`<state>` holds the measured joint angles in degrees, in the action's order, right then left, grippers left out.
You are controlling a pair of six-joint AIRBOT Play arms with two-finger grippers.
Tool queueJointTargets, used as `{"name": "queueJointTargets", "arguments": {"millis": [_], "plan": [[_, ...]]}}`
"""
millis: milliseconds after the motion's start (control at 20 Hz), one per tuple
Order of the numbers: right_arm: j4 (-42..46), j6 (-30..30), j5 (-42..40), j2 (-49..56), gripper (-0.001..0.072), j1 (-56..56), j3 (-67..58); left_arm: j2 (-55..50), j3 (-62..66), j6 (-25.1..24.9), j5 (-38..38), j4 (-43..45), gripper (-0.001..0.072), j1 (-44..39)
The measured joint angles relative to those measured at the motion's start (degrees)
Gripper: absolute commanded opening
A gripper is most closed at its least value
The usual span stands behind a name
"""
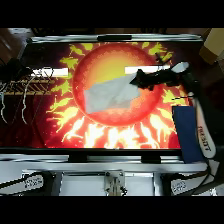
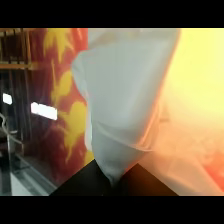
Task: Fold the shirts.
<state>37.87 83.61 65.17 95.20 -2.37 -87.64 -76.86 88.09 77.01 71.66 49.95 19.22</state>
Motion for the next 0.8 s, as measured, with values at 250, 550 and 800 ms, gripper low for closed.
{"name": "queueJointTargets", "arguments": {"millis": [250,550,800], "plan": [[15.9,7.0,10.9,-11.9,0.0044,15.2,-1.9,0.0,0.0,-0.3,0.6,0.0,0.0036,0.0],[30.0,11.4,22.1,-20.7,0.0044,30.9,-2.3,0.0,0.0,-0.9,1.0,0.0,0.0035,0.0],[35.5,14.0,25.9,-24.4,0.0044,39.0,-2.4,0.0,0.0,-1.4,1.0,0.0,0.0036,0.0]]}}
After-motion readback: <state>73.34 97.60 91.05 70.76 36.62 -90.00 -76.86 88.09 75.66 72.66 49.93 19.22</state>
